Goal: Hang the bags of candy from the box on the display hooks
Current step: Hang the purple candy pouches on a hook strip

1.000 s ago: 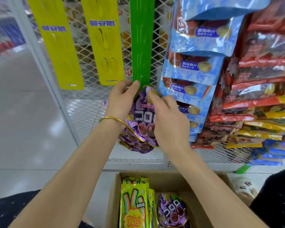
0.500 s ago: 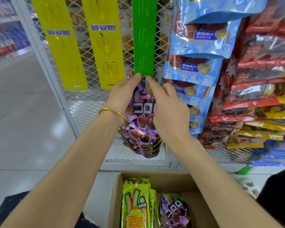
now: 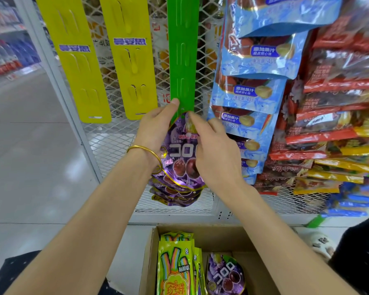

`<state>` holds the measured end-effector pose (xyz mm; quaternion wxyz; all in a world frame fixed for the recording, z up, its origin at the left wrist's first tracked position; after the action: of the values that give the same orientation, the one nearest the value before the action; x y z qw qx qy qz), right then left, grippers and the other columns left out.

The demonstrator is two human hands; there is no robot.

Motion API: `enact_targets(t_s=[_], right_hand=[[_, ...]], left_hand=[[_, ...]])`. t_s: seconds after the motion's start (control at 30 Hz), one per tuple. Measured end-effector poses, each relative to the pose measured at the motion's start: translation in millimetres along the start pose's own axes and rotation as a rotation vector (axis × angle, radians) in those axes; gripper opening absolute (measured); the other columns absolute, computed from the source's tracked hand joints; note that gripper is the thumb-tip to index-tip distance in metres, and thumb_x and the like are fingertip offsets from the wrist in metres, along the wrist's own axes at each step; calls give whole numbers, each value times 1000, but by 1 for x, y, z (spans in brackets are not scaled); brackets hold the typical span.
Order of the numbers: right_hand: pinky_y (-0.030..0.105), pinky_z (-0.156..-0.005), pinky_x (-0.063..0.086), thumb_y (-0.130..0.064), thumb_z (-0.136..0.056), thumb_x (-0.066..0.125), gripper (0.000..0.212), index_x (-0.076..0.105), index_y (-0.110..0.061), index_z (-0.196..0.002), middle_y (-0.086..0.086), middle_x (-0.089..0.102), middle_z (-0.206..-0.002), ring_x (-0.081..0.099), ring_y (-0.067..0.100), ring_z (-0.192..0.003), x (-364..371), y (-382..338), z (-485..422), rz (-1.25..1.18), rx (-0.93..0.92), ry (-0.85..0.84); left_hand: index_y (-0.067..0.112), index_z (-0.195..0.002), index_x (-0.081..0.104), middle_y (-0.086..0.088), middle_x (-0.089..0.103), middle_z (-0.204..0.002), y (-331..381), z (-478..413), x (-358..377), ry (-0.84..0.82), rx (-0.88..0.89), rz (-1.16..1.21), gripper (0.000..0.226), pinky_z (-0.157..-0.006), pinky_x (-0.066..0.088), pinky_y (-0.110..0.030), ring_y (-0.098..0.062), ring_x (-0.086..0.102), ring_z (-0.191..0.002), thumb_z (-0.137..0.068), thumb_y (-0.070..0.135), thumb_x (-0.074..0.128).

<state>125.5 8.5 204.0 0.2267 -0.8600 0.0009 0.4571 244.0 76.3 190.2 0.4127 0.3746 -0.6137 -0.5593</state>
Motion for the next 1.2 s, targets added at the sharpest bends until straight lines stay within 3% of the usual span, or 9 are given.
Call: enact_targets(t_s=[0.13,0.43,0.6,0.7,0.8,0.93,1.03,1.1,1.2], right_hand=[[37,-63,35,-6,-85,44,67,26,-32,-145,5,42,-121,57,37,-90,-9,-6,-10,59,-25,23],[39,-75,42,-9,-84,44,64,28,-25,-144,6,43,-127,56,35,-101,-12,-8,-17,54,-39,-48],[42,-76,46,-6,-85,43,62,30,-25,-143,6,44,-126,56,35,-101,-2,-5,-12,17,-52,-20],[42,-66,43,-2,-83,45,68,27,-26,-144,7,42,-125,57,40,-92,11,0,-7,-6,-67,-30],[40,-55,39,0,-78,50,75,27,-26,-145,10,44,-118,57,40,-74,26,6,1,54,-99,-9],[36,-41,44,7,-73,56,80,34,-23,-143,10,49,-105,56,32,-69,39,15,6,81,-126,111],[42,-53,53,7,-78,55,78,29,-24,-144,10,44,-115,55,31,-90,44,19,12,-7,-174,179],[45,-68,55,8,-81,53,76,27,-26,-143,12,37,-129,51,35,-109,47,24,23,-54,-173,204],[45,-87,51,10,-80,51,71,30,-22,-140,18,30,-145,39,39,-128,53,37,49,-53,-148,223]], left_hand=[[21,-68,63,1,70,-70,1,2,0,1,6,15,21,-73,52,-35,-19,66,-72,-84,34,64],[25,-66,71,-7,72,-92,1,1,1,-8,26,24,21,-92,49,-51,-27,67,-94,-69,45,68],[-1,-93,60,3,50,-64,0,2,-2,38,39,0,43,-78,40,-35,-13,49,-68,-82,40,64],[9,-76,66,-5,58,-73,-1,3,-6,5,33,-41,40,-81,46,-42,-20,55,-78,-73,49,65],[14,-75,65,-21,64,-90,-6,3,-10,-31,101,-148,26,-83,48,-47,-24,58,-84,-86,37,59],[-3,-83,63,-27,61,-85,-8,4,-13,-49,236,-270,31,-82,46,-53,-21,53,-78,-92,25,52],[-5,-91,64,-19,62,-80,-9,7,-13,-52,331,-399,30,-76,47,-41,-14,53,-75,-91,22,50],[6,-108,65,-3,66,-96,-14,15,-16,-24,377,-452,21,-86,46,-30,-10,59,-90,-91,14,53],[11,-122,57,-7,58,-121,-20,34,-25,113,536,-633,36,-101,36,-28,-21,50,-115,-87,12,57]])
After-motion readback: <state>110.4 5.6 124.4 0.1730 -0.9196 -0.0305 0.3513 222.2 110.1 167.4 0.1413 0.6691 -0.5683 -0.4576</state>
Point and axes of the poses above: each hand's wrist, its own z-axis away from the middle knuckle, its own x-axis out of the palm, y = z × x, the point moved 7 cm from there along -z, towards the middle knuckle
